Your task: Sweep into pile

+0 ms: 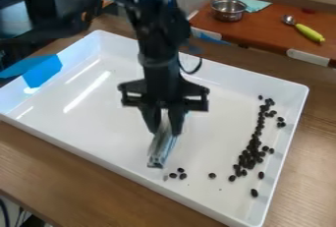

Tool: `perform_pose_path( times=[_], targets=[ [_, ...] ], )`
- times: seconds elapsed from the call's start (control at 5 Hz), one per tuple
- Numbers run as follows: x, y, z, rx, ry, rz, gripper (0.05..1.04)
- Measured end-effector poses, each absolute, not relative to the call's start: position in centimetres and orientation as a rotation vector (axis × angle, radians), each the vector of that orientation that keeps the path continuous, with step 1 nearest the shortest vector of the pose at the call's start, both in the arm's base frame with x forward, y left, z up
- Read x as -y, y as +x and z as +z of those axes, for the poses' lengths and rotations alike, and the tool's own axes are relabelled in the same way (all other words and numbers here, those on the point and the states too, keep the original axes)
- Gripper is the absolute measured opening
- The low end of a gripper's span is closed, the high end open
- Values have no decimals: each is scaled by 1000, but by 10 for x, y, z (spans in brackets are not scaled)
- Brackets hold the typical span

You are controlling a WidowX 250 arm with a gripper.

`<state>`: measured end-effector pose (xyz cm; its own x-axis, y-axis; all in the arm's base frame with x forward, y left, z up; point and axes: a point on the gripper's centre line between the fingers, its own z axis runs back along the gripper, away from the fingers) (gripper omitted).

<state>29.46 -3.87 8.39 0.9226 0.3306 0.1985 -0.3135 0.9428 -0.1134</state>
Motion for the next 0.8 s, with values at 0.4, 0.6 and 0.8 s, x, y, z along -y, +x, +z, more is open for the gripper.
perform_pose_path(
  times=[0.4, 0.6, 0.8],
  targets=[
    [45, 293, 69, 289, -13, 297, 333],
    [50, 295, 67, 302, 1, 288, 333],
    [61, 300, 66, 295, -9, 318, 333]
  ],
)
